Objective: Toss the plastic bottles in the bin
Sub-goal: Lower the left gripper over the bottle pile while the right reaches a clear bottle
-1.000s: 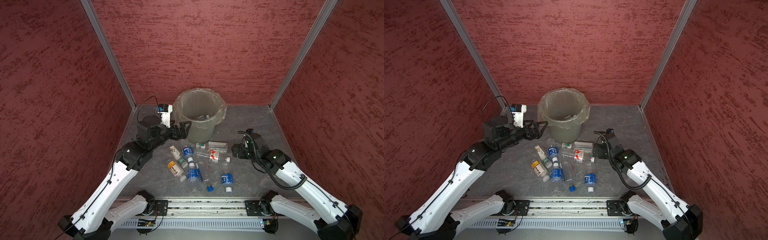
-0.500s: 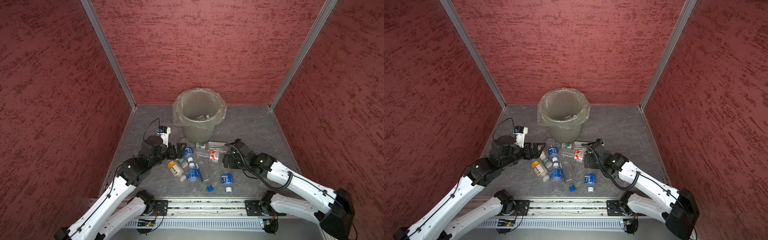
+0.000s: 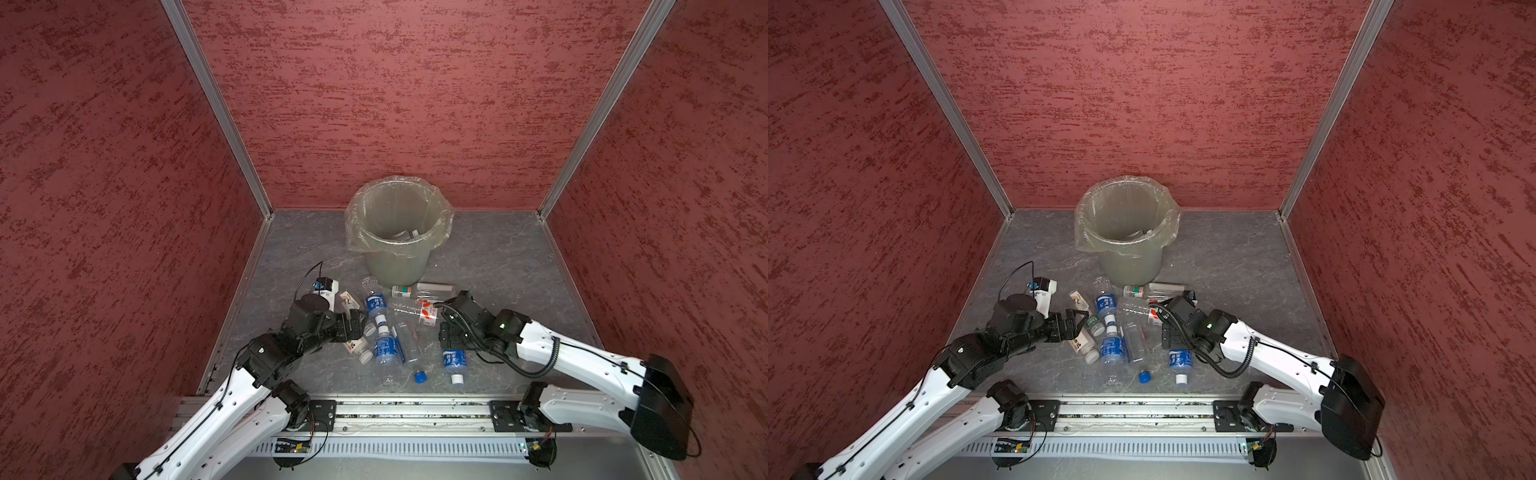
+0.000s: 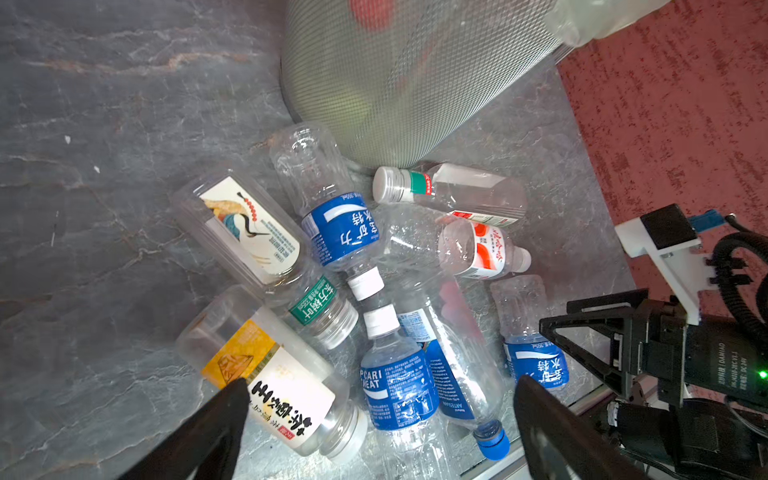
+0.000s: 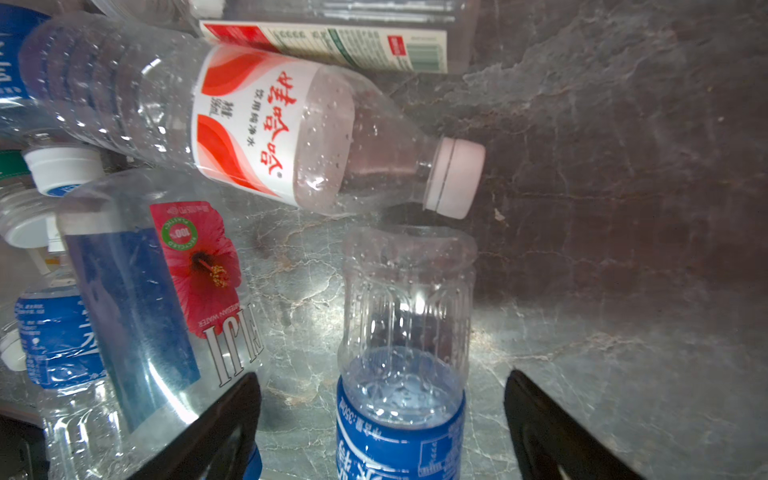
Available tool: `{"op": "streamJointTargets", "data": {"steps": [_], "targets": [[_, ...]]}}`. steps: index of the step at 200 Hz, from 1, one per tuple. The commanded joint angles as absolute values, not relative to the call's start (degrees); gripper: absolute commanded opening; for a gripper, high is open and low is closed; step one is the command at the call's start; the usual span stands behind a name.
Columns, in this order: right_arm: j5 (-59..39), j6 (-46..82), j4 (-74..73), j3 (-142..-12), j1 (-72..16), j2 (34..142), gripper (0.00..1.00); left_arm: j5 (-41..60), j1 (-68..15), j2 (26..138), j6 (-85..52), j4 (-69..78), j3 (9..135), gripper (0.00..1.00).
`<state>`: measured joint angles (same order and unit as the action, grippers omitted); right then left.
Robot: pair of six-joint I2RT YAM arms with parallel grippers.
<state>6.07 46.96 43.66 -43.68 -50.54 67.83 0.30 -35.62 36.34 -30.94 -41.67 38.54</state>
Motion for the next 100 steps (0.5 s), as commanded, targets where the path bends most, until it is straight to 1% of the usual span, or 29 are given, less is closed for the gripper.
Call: {"op": "streamJointTargets", "data": {"steps": [1, 26, 64, 100], "targets": [[4.43, 48.87, 44.57, -42.62, -50.81, 68.84, 0.91, 1.32, -36.04, 35.43, -32.06, -42.19, 37.33, 1.00], [3.60, 48.59, 44.55, -42.45, -50.77, 71.19, 0.88, 1.17, -37.05, 34.96, -32.76, -41.94, 35.85, 1.00], [3.06, 48.11, 44.30, -41.92, -50.80, 73.40, 0.88, 0.27, -39.02, 35.49, -33.05, -40.41, 33.32, 0.99], [2.81, 46.95, 44.82, -42.01, -50.80, 75.83, 0.83, -0.85, -40.68, 35.81, -33.14, -39.25, 31.24, 0.99]]}}
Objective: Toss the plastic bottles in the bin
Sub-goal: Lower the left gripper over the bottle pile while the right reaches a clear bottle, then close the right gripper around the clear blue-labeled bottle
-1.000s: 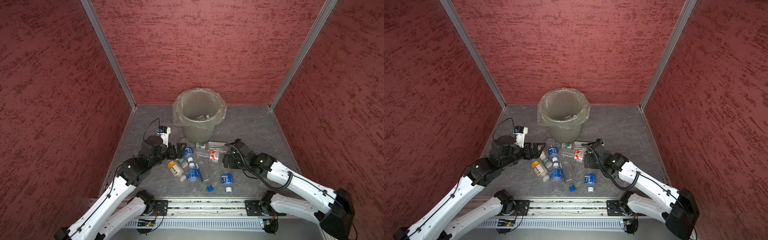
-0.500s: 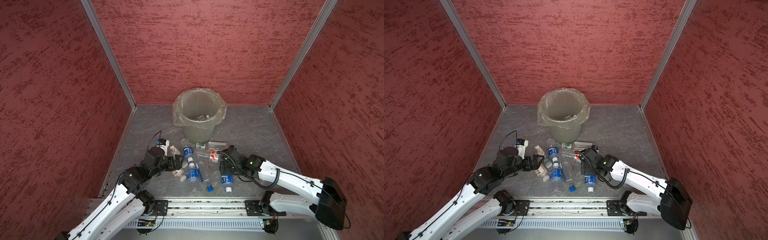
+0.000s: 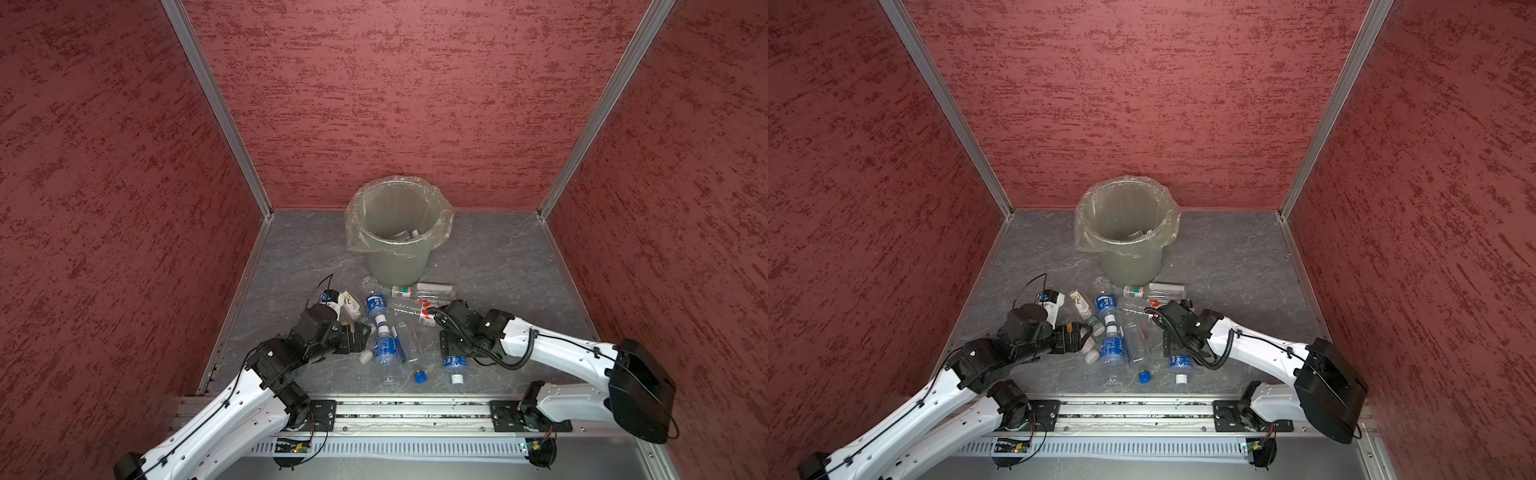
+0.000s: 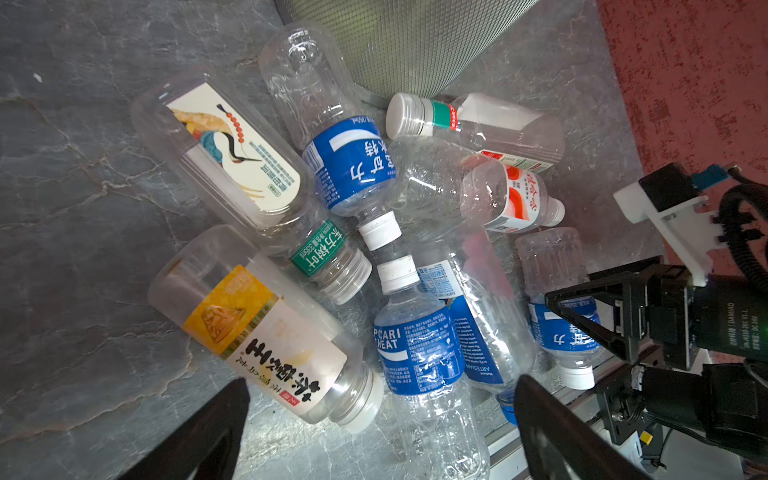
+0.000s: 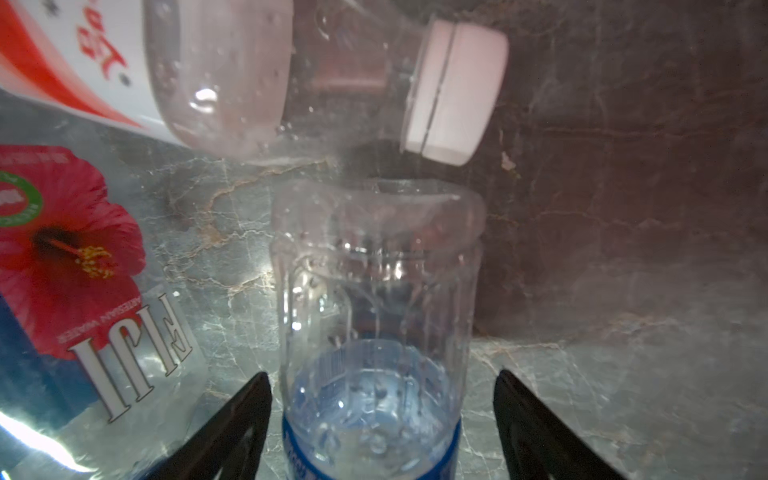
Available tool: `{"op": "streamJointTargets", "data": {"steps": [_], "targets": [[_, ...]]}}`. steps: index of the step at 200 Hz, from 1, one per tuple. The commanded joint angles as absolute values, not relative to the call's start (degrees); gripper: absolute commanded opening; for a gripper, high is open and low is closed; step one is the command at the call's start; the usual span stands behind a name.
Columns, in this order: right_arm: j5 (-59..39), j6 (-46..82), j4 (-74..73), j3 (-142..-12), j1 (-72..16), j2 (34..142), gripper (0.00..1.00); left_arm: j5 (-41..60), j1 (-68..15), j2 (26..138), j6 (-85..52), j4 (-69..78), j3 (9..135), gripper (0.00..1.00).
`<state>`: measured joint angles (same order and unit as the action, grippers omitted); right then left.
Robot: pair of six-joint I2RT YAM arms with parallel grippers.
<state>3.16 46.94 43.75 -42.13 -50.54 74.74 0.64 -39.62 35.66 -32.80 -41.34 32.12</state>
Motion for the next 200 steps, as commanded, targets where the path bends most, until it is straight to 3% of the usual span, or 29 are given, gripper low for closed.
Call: {"op": "streamJointTargets", "data": {"steps": [1, 200], "targets": [[2.81, 46.85, 44.82, -42.01, -50.80, 75.89, 0.83, -0.86, -40.64, 35.79, -33.13, -39.22, 31.22, 1.00], [3.38, 42.50, 43.25, -41.78, -49.57, 81.39, 0.75, 1.40, -42.66, 37.53, -34.56, -35.13, 25.14, 0.99]]}}
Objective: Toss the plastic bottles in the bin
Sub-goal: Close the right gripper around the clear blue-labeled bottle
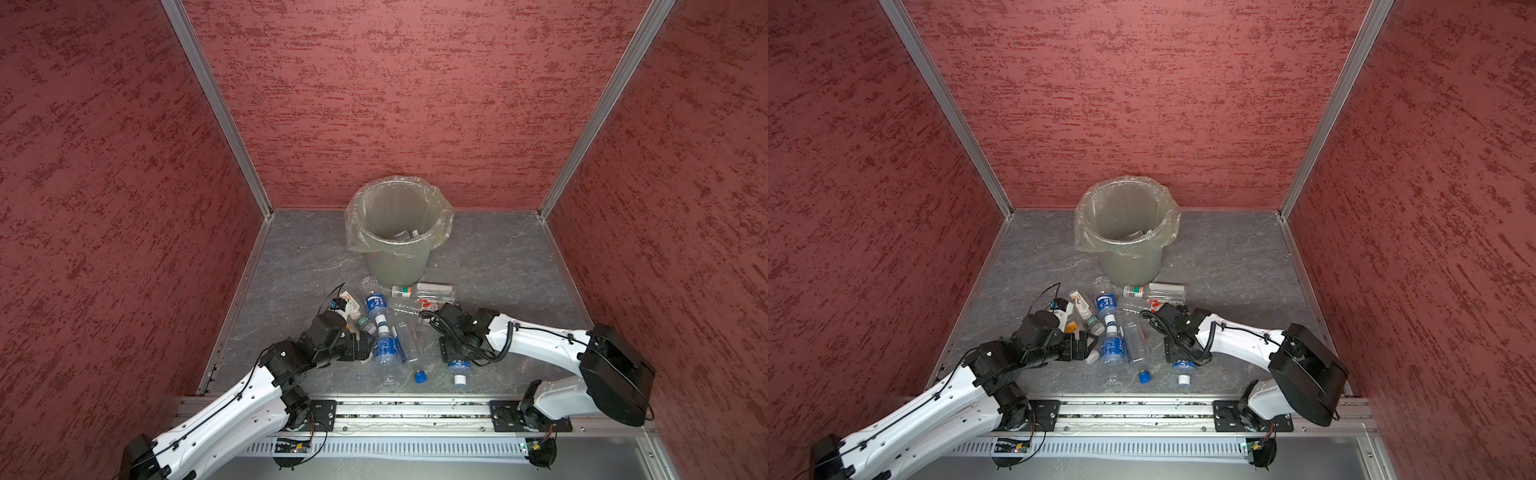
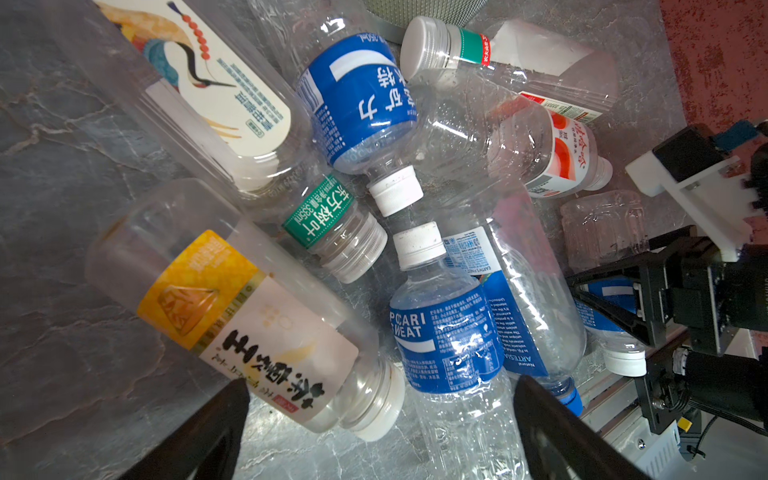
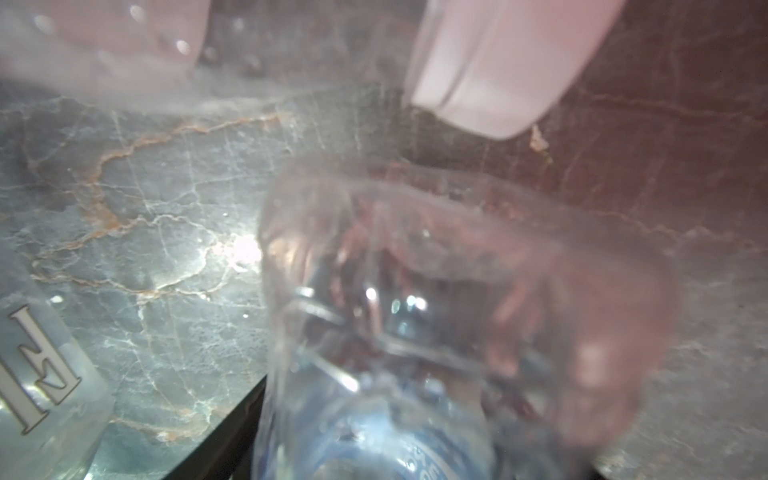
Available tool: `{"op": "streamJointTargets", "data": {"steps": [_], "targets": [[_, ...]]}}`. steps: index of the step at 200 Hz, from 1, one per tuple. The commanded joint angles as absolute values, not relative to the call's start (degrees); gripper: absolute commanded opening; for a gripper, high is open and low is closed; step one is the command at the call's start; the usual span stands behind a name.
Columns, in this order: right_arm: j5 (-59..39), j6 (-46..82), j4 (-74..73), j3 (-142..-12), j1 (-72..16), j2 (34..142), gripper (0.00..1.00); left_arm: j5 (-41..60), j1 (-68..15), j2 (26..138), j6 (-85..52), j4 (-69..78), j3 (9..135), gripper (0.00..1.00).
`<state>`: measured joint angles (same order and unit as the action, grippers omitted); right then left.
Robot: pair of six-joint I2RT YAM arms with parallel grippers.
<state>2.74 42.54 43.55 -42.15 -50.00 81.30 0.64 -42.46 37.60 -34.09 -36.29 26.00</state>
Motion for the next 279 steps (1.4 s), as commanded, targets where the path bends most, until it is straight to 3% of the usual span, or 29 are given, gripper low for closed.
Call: {"op": "streamJointTargets", "data": {"steps": [1, 94, 173, 279], "targets": [[3.36, 42.48, 43.20, -41.76, -49.57, 81.39, 0.75, 1.41, -42.64, 37.57, -34.55, -35.14, 25.14, 0.99], [2.91, 41.59, 41.86, -41.47, -49.40, 81.04, 0.62, 1.81, -43.16, 37.83, -35.83, -34.48, 24.22, 1.00], [3.97, 41.40, 42.76, -42.20, -49.35, 76.58, 0.39, 1.71, -43.37, 38.76, -35.86, -33.84, 24.68, 0.99], [4.72, 42.56, 45.40, -41.73, -49.39, 71.07, 0.30, 2.04, -43.28, 39.81, -35.20, -33.58, 26.23, 0.99]]}}
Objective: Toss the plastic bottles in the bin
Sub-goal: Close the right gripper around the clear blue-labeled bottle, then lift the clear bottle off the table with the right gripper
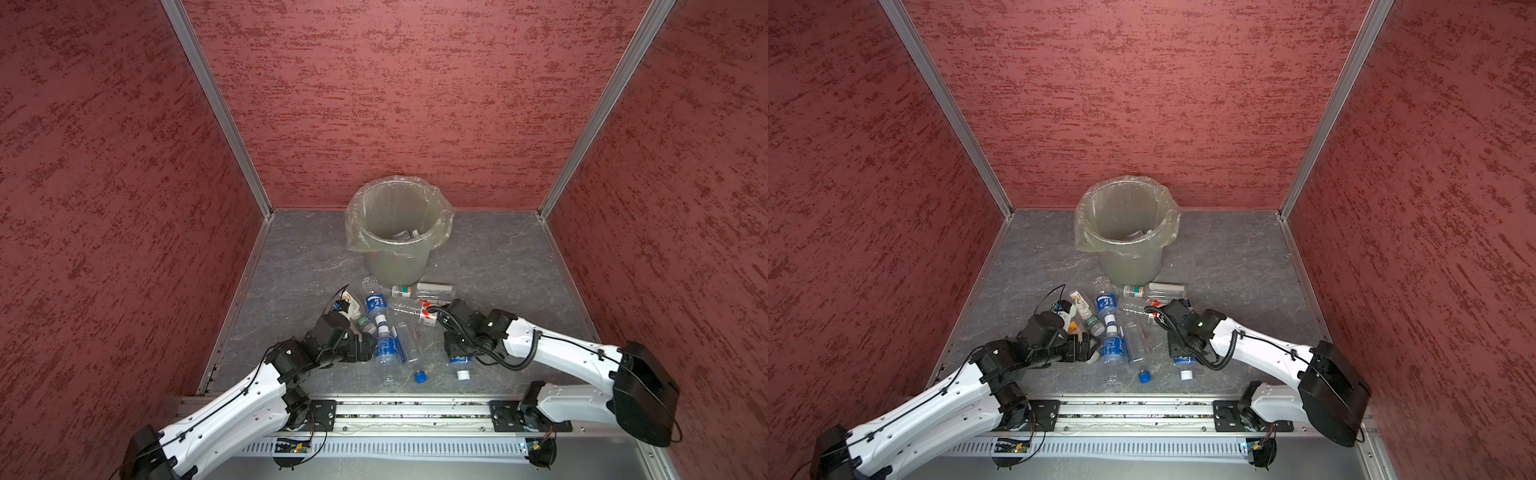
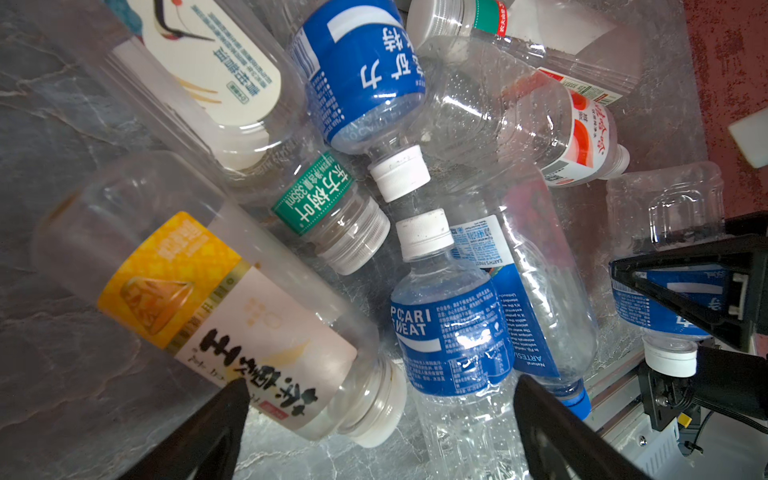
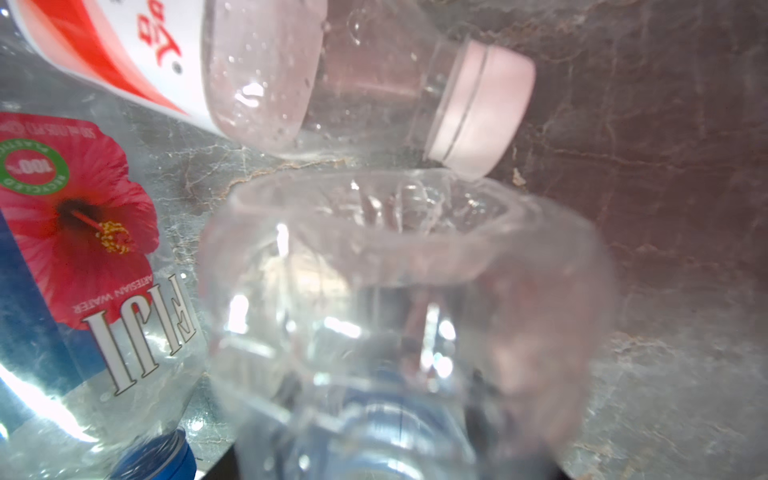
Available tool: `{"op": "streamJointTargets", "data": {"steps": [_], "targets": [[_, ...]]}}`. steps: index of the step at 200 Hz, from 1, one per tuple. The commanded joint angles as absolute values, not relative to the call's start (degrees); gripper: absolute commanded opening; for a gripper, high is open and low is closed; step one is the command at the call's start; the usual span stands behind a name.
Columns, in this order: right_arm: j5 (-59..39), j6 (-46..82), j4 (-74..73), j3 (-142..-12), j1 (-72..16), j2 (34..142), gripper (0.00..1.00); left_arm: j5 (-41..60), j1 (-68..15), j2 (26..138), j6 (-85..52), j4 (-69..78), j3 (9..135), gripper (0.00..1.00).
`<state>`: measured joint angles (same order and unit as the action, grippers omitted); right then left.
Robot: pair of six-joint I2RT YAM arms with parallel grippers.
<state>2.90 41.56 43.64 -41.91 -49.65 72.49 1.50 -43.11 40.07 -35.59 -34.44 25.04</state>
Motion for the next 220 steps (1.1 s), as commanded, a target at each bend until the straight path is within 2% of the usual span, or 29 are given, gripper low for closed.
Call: {"op": "streamJointTargets", "data": {"steps": [1, 45, 152, 220], "targets": [[4.78, 42.55, 45.42, -41.78, -49.39, 71.04, 0.30, 2.08, -43.26, 39.81, -35.22, -33.62, 26.25, 0.99], [4.92, 41.48, 45.44, -43.93, -49.72, 68.20, 0.22, 2.26, -43.15, 40.16, -35.34, -33.51, 26.60, 0.99], [8.76, 38.57, 42.48, -48.35, -52.46, 56.77, 0.21, 3.98, -41.37, 39.82, -36.19, -33.84, 27.15, 1.00], [14.86, 36.10, 39.90, -51.26, -54.32, 50.64, 0.20, 8.31, -39.29, 39.73, -38.26, -30.51, 25.66, 0.99]]}}
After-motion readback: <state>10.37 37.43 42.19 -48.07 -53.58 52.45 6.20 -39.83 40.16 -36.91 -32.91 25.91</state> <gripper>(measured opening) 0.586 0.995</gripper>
